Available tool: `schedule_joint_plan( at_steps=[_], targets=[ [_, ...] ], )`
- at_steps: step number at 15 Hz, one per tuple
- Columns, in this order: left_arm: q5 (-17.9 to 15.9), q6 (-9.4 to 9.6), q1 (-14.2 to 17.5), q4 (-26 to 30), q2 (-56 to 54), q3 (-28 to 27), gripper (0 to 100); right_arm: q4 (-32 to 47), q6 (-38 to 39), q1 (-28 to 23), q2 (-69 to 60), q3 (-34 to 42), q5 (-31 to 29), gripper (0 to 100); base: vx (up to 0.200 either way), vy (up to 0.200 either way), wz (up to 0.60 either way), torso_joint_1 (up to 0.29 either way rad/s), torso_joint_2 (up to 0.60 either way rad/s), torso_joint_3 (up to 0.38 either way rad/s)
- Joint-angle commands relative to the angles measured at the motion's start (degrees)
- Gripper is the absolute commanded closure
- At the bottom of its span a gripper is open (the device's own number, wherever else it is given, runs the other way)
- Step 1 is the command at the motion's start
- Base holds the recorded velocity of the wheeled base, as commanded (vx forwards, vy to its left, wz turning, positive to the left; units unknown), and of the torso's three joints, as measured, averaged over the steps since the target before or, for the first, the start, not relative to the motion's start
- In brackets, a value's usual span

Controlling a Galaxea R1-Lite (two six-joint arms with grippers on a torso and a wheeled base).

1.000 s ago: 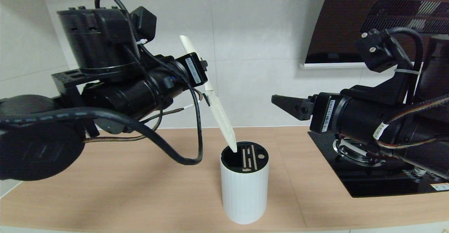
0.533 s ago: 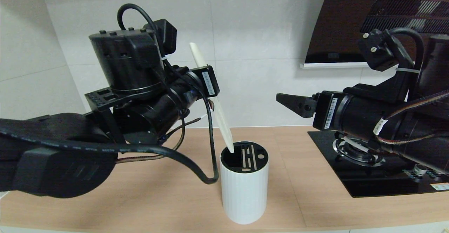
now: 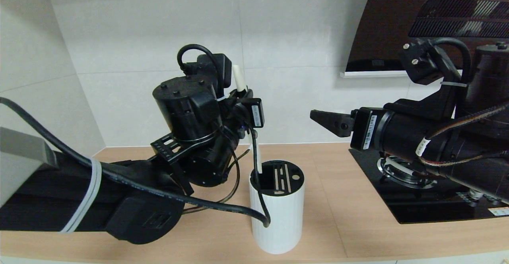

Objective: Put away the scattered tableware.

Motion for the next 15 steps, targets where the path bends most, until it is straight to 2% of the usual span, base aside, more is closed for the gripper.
schedule_joint_plan(
  at_steps=[1,5,7,13,15],
  targets=[
    [0.21,-0.04,-0.88,0.0,1.29,0.28,100,-0.03,-0.01,0.04,0.29,-0.01,0.01,0,0.0,0.0,0.0,0.0,0.0,0.0],
    [0.29,-0.75,-2.02,0.0,2.87,0.28,100,-0.03,-0.01,0.04,0.38,-0.01,0.01,0,0.0,0.0,0.0,0.0,0.0,0.0],
    [0.29,-1.89,-2.55,0.0,3.83,0.28,100,-0.03,-0.01,0.04,0.38,-0.01,0.01,0,0.0,0.0,0.0,0.0,0.0,0.0],
    [0.38,-2.77,-2.72,0.18,6.38,0.37,100,-0.03,-0.01,0.04,0.73,0.08,0.01,0,0.0,0.0,0.0,0.0,0.0,0.0],
    [0.38,-4.0,-3.08,0.44,8.14,0.89,100,-0.03,-0.1,0.04,1.26,0.16,-0.17,0,0.0,0.0,0.0,0.0,0.0,0.0]
  ],
)
